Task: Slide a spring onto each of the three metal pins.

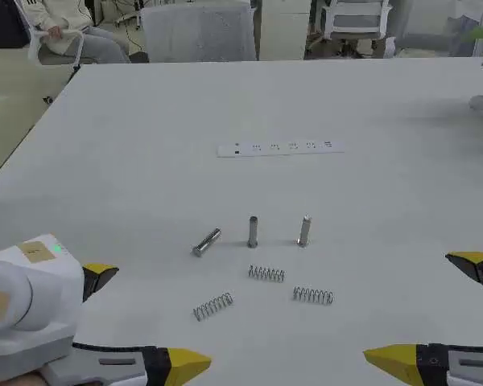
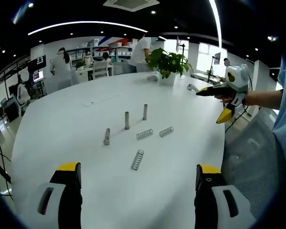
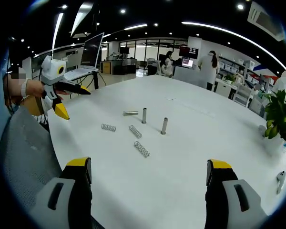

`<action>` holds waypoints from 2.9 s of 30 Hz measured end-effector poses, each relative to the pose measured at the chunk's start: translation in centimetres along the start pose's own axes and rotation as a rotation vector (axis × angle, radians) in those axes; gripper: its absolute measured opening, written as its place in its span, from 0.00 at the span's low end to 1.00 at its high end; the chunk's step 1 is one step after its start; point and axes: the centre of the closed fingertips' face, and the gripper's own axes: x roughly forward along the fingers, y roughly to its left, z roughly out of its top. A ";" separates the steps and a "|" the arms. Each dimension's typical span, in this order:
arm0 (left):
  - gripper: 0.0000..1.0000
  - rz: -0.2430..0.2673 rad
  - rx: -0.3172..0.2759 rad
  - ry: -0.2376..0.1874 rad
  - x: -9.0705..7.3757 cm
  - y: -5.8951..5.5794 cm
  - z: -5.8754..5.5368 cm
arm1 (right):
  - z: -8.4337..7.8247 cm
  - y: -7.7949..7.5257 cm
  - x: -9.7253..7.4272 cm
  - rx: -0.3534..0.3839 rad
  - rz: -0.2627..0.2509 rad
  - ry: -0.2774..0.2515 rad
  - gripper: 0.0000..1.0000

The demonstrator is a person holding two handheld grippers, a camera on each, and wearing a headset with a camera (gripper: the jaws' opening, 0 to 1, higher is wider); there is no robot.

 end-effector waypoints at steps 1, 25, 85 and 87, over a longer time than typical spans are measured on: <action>0.98 0.002 0.004 0.004 0.0 0.1 -0.1 | 0.0 0.0 0.0 -0.001 0.000 0.001 1.00; 0.98 0.004 -0.012 -0.014 -0.5 -0.1 0.1 | 0.4 0.2 -0.6 -0.012 -0.006 -0.010 0.99; 0.97 -0.041 -0.007 -0.002 -0.5 0.6 0.9 | -0.4 0.4 0.3 0.004 0.054 0.036 0.99; 0.96 -0.043 -0.022 0.004 -0.3 0.8 0.8 | -0.5 0.4 0.4 0.006 0.060 0.040 0.99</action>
